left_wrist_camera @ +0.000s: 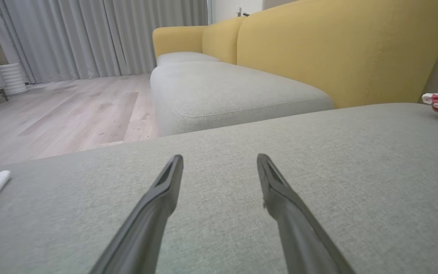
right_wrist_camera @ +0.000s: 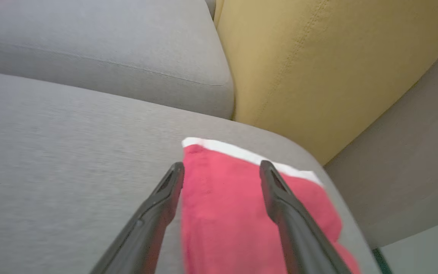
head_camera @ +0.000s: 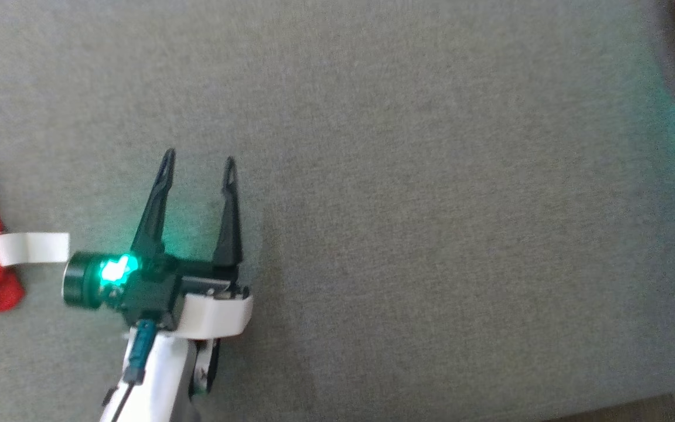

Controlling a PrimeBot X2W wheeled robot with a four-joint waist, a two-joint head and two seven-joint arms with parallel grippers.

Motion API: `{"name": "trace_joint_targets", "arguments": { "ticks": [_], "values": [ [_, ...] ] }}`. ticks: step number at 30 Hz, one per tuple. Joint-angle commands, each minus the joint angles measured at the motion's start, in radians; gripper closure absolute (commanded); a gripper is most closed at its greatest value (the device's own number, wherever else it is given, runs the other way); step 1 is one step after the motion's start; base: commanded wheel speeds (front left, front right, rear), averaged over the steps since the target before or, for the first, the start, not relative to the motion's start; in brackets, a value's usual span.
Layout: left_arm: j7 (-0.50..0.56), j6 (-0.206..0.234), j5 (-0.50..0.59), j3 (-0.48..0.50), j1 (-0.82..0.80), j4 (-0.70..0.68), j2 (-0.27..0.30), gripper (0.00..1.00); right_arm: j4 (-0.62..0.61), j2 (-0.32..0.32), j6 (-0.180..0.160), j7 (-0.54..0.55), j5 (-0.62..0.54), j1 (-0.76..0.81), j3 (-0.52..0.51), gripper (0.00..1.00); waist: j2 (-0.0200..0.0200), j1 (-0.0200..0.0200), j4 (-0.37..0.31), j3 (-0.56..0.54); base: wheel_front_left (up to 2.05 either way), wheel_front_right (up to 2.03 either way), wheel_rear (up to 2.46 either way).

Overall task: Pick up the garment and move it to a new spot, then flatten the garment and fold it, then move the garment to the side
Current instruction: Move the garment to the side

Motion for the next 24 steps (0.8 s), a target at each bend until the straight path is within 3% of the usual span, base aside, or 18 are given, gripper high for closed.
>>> {"name": "trace_joint_targets", "arguments": {
  "ticks": [1,8,11,17,24],
  "values": [
    [0.002,0.002,-0.024,0.051,0.027,-0.008,-0.003,0.0,-0.044,0.039,-0.001,-0.043,0.031,0.088,0.009,0.0,0.0,0.0,0.006,-0.101,0.0,0.0,0.0],
    [0.002,-0.014,-0.099,0.119,0.1,0.074,-0.038,0.0,-0.126,0.238,-0.001,-0.114,0.145,0.296,0.104,0.0,0.0,0.0,0.024,-0.283,0.0,0.0,0.0],
    [0.002,-0.021,-0.105,0.134,0.127,0.093,-0.047,0.0,-0.23,0.301,-0.001,-0.116,0.182,0.404,0.124,0.0,0.0,0.0,0.039,-0.347,0.0,0.0,0.0],
    [0.002,-0.032,-0.097,0.156,0.205,0.123,-0.056,0.0,-0.42,0.375,-0.001,-0.116,0.135,0.624,0.094,0.0,0.0,0.0,0.07,-0.472,0.0,0.0,0.0],
    [0.002,-0.058,-0.083,0.178,0.246,0.15,-0.06,0.0,-0.477,0.411,-0.001,-0.116,0.099,0.74,0.04,0.0,0.0,0.0,0.098,-0.534,0.0,0.0,0.0]
  ]
}}
